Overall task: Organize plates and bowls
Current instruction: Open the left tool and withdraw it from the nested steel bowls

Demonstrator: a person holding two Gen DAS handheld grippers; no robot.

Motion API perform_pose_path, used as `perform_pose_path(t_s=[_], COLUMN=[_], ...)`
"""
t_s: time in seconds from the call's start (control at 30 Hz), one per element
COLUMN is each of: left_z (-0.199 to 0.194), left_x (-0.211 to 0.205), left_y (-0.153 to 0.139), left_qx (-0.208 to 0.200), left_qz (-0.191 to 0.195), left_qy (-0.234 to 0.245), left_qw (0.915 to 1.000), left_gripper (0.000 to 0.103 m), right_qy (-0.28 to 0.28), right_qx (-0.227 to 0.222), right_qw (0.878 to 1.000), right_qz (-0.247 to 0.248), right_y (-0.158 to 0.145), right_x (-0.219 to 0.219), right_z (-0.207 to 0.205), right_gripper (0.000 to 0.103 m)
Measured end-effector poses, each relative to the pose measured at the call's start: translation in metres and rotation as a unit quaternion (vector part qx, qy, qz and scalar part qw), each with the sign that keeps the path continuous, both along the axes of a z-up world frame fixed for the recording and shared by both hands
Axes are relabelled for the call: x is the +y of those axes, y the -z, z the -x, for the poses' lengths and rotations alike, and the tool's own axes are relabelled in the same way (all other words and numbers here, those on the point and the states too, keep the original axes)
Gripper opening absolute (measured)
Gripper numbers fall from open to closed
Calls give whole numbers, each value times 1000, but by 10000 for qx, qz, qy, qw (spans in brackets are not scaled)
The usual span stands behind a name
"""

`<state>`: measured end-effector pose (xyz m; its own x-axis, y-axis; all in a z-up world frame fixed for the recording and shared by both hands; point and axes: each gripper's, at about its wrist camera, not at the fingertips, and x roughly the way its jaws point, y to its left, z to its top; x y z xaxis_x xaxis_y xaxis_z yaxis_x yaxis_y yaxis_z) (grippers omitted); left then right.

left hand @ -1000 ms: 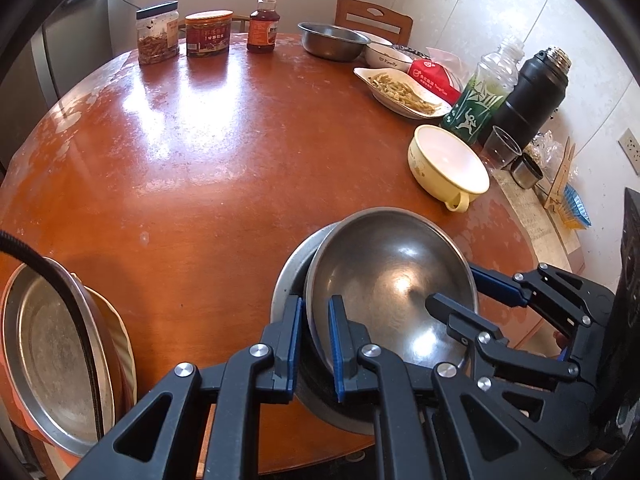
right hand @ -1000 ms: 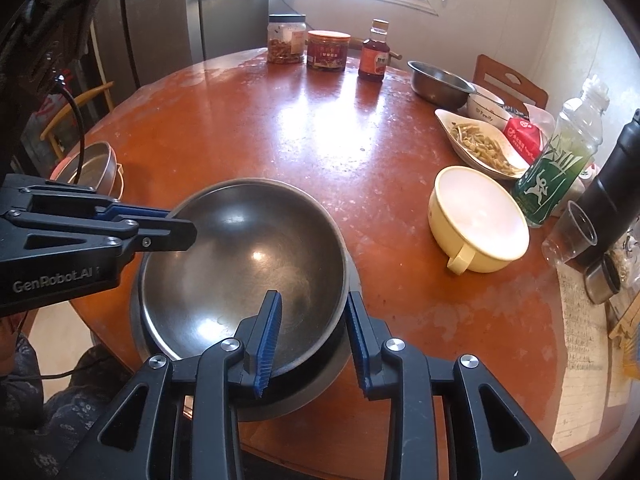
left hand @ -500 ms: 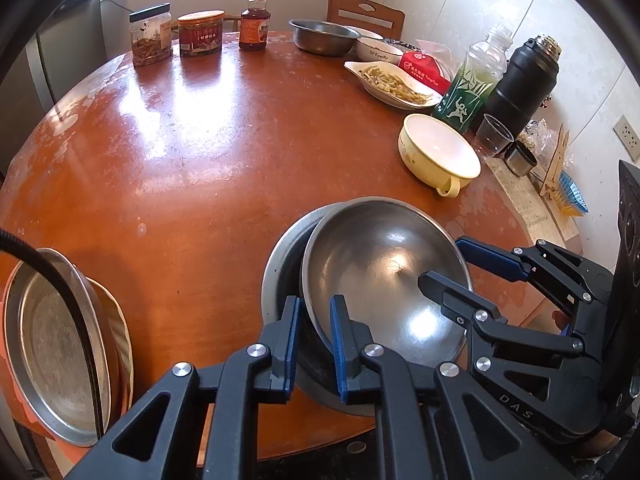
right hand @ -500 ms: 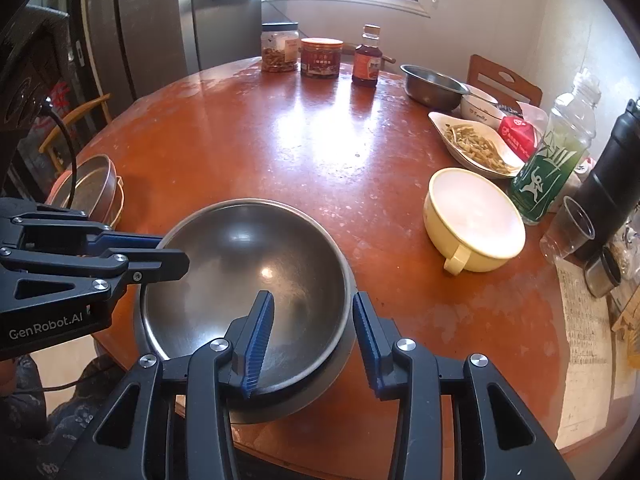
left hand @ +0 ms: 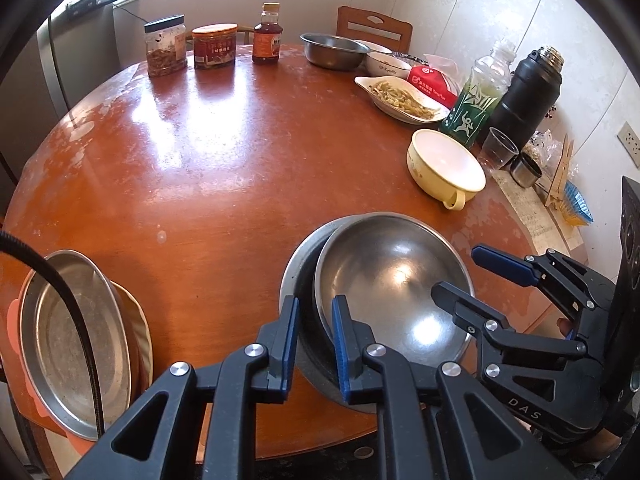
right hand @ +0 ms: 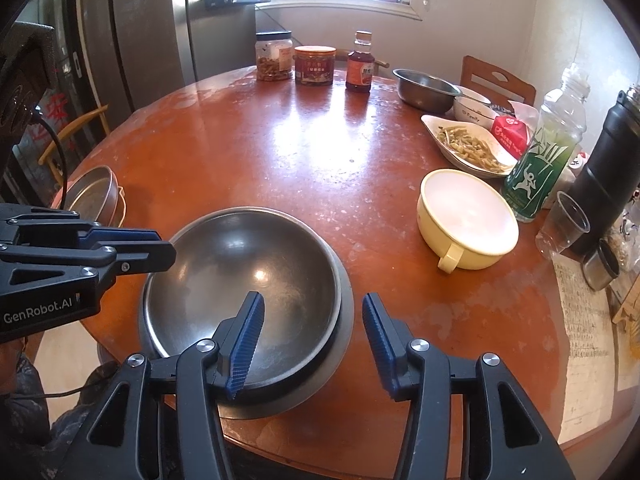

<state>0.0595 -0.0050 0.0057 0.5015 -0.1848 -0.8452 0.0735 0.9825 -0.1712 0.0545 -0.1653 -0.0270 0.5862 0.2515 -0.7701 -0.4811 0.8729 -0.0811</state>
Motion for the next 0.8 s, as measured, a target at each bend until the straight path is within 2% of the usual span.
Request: perform_pose_path(t_s=[0.13, 0.2, 0.27, 0.47, 0.67, 0.8], left_z=[3, 4, 4, 4, 6, 6], left_x=[-1, -2, -4, -11, -16, -20], left_y=[-6, -8, -10, -17, -23, -26], left_qx=[-90, -130, -158, -244, -332, -370], left_qz=[-28, -50, -69, -122, -161, -195], left_qy=[-13, -21, -16, 13, 11, 22], left_qw=[10000, 9999, 9999, 9996, 9993, 9991], left_gripper=[21, 29, 32, 34, 44, 45], right_qy=[73, 128, 193, 302, 327, 318], right_qx=[-81, -142, -189, -252, -286, -284], right_qw=[9999, 9997, 9994, 9988, 9985, 9985], right_qz=[-95, -161, -195, -295, -324, -335], right_y=[-5, -9, -11, -16, -19, -19], right_x=[-6, -10, -13, -22, -27, -30], right_z=[2, 3, 3, 4, 7, 8], right_gripper=[53, 53, 53, 56, 56, 56])
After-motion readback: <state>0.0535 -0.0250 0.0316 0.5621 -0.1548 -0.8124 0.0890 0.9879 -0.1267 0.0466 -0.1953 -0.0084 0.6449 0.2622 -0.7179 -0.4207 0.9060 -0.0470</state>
